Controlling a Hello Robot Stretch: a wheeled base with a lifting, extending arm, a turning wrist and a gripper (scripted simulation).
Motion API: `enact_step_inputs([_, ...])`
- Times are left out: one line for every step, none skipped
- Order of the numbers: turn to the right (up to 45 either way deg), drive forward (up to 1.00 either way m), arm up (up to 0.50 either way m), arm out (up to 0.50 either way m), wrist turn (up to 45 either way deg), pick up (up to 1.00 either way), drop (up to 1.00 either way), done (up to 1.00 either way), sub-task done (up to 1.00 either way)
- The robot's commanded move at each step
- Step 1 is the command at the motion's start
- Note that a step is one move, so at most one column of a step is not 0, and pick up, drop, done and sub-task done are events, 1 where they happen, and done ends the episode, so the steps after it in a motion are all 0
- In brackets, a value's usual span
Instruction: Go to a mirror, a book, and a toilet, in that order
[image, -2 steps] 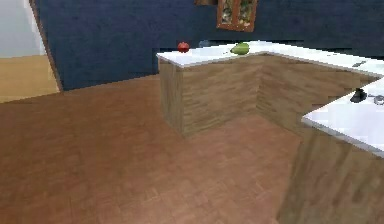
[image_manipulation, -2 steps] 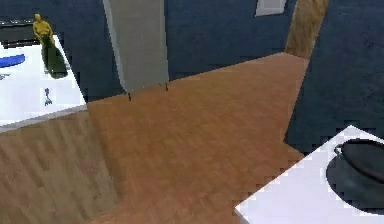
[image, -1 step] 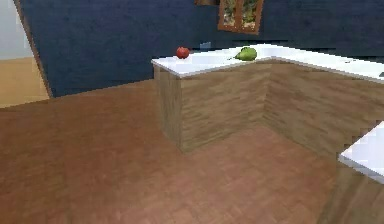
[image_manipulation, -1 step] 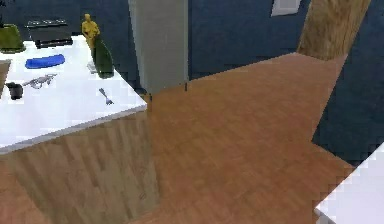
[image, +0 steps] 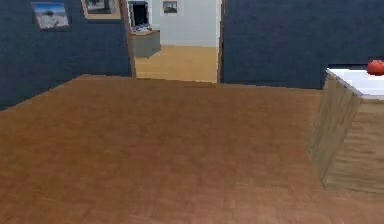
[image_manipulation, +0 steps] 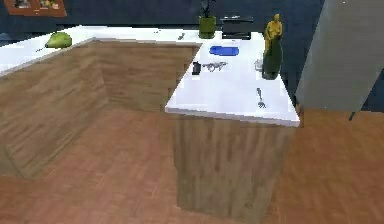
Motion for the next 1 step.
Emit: enact_step_inputs([-42.0,0.00,0.00,0.00,0.0,0.00,0.00,0.00,0.00])
